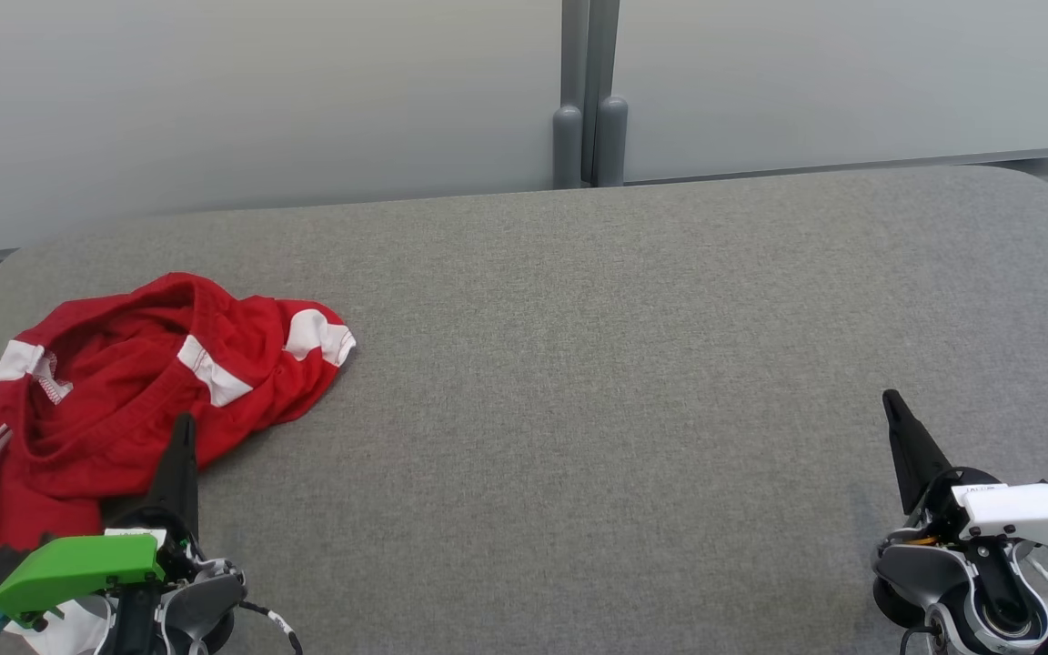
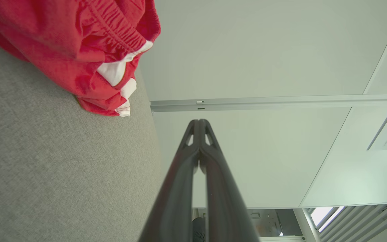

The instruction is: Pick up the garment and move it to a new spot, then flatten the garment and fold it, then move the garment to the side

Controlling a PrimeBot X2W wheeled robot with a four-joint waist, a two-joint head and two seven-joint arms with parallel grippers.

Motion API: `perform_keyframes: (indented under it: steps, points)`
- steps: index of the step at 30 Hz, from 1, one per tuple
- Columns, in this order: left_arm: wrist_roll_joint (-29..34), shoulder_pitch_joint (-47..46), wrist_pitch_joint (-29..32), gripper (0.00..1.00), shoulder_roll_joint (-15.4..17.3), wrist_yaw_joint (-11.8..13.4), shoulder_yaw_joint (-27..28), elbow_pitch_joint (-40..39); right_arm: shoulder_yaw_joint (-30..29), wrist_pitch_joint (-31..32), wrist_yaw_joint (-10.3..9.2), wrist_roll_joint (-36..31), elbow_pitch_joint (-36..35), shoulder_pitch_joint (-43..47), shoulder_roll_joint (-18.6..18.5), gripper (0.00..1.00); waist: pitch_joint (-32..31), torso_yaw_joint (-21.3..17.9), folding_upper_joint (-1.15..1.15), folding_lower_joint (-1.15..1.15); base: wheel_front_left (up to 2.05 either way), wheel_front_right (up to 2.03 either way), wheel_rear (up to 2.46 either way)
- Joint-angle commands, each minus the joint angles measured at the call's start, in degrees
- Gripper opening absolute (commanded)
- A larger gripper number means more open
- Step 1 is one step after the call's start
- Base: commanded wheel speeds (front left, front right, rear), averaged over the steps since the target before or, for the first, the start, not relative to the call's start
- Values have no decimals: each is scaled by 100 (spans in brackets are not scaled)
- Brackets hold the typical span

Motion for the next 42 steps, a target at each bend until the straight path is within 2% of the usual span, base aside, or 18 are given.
perform_keyframes:
  steps: [1, 4, 5, 6, 17, 25, 42]
  points:
    - [10, -94, 6, 0, 1, -27, 11, -21, 2, 12, 7, 29, -22, -61, -30, 0, 0, 0, 68, 0, 0, 0, 0]
    - [10, -94, 6, 0, 1, -27, 11, -21, 2, 12, 7, 29, -22, -61, -30, 0, 0, 0, 68, 0, 0, 0, 0]
    - [10, -94, 6, 100, 1, -27, 11, -21, 2, 12, 7, 29, -22, -61, -30, 100, 0, 0, 68, 0, 0, 0, 0]
    - [-1, 9, -3, 100, -1, 1, -5, 17, 0, -4, 0, 0, 18, 10, 4, 100, 0, 0, 0, 0, 0, 0, 0]
    - [16, 177, -187, 100, -18, 10, -191, -6, 159, -237, 0, -73, 41, 175, 35, 100, 0, 5, 4, 0, 0, 0, 0]
    - [162, 260, -390, 100, 21, 7, -382, -100, 266, -456, 1, -531, -74, 215, 27, 100, -1, 8, 9, 0, 0, 0, 0]
    - [1354, 276, -854, 100, 279, 14, -755, -17, 445, -857, 2, -3119, -325, 272, -49, 100, 2, 17, 18, 0, 0, 0, 0]
